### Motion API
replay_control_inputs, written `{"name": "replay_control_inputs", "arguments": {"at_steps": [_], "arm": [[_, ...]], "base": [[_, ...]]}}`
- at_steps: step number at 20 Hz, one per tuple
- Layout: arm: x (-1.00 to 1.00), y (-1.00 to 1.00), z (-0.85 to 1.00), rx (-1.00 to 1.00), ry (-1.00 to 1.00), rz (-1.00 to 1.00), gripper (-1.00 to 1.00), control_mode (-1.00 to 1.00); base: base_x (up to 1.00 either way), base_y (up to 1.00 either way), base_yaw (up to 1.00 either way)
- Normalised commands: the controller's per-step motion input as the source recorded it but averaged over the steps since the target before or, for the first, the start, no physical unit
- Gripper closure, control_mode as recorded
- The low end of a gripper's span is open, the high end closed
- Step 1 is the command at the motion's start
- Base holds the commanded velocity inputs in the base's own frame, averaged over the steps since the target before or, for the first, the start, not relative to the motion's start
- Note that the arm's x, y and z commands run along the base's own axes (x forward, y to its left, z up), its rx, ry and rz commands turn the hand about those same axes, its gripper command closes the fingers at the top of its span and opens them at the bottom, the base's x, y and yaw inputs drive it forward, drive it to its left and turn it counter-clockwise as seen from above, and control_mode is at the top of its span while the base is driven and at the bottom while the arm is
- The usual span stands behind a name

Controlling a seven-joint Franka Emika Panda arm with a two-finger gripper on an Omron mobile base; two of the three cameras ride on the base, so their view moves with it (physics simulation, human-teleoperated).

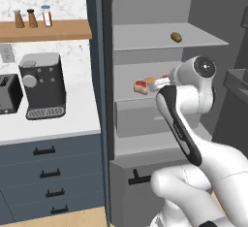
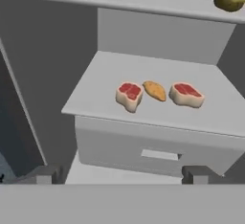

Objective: Place one potato and one steak in each tupperware on the nearby counter, to pack two identical lunches.

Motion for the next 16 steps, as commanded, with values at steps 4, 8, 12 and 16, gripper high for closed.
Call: {"name": "replay_control_inputs", "arguments": {"at_steps": [4, 8, 12, 16], "arm": [[0.96, -0.14, -0.1, 0.0, -0.01, 0.0, -1.0, -1.0], [0.86, -0.21, 0.0, 0.0, 0.01, 0.0, -1.0, -1.0], [0.5, 0.0, -0.17, 0.0, 0.23, 0.0, -1.0, -1.0], [0.08, 0.11, -0.46, 0.0, 0.37, 0.0, -1.0, -1.0]], "base": [[0.0, 0.0, 0.0], [0.0, 0.0, 0.0], [0.0, 0.0, 0.0], [0.0, 0.0, 0.0]]}}
